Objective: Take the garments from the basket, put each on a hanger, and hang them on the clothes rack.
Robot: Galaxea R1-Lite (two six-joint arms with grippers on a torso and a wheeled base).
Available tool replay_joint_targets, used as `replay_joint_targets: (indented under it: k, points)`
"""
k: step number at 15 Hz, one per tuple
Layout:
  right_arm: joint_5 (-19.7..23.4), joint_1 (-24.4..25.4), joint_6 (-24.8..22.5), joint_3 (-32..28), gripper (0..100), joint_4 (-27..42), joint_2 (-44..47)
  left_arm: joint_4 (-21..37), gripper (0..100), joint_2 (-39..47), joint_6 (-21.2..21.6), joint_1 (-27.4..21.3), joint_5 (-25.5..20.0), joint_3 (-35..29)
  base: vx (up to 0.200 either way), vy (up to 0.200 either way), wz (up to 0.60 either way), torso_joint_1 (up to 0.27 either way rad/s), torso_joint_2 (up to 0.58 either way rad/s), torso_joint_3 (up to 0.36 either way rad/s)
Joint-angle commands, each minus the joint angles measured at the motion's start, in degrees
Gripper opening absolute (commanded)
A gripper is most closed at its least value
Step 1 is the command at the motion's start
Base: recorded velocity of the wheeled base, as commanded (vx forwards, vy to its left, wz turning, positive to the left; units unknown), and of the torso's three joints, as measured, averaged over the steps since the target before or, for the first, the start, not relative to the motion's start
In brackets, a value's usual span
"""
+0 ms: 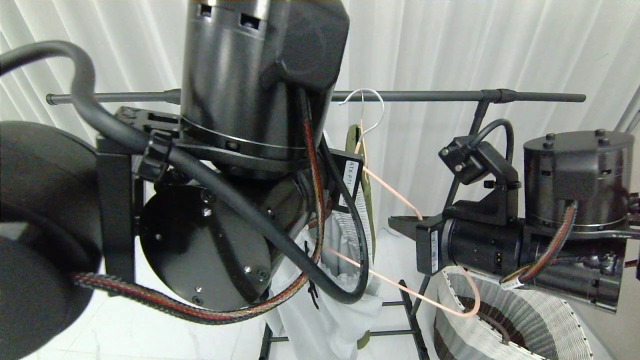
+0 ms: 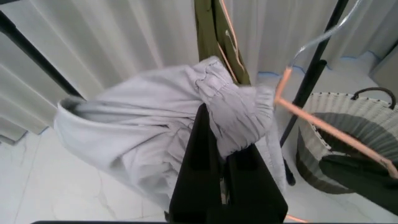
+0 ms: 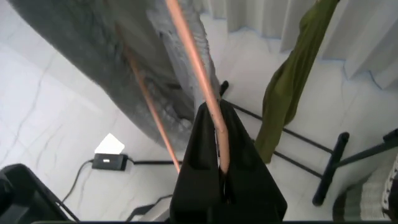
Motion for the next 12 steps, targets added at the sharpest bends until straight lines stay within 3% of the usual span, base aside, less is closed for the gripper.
replay_joint_targets:
  k: [1, 7, 8, 12]
  points:
    - [-0.06, 0.02, -0.14, 0.61, 0, -1.0, -1.12, -0.08, 0, -0.4, -0.03, 0.93, -0.3, 0.6, 0.0, 0.0, 0.0, 0.0, 0.0, 0.0]
    - [-1.73, 0.02, -0.4, 1.75, 0, -8.73, -1.65, -0.16, 0, -0.31, -1.35, 1.54, -0.39, 0.78, 0.0, 0.0, 0.0, 0.0, 0.0, 0.0]
    - [-1.9, 0.1, -0.58, 2.19, 0, -10.14, -1.65, -0.16, 100, -0.31, -1.35, 1.54, -0.39, 0.87, 0.0, 0.0, 0.0, 0.0, 0.0, 0.0]
    - [-2.16, 0.02, -5.5, 3.6, 0, -15.32, -2.09, -0.51, 100, -0.75, -1.53, 1.45, -0.39, 1.13, 0.0, 0.0, 0.0, 0.0, 0.0, 0.0]
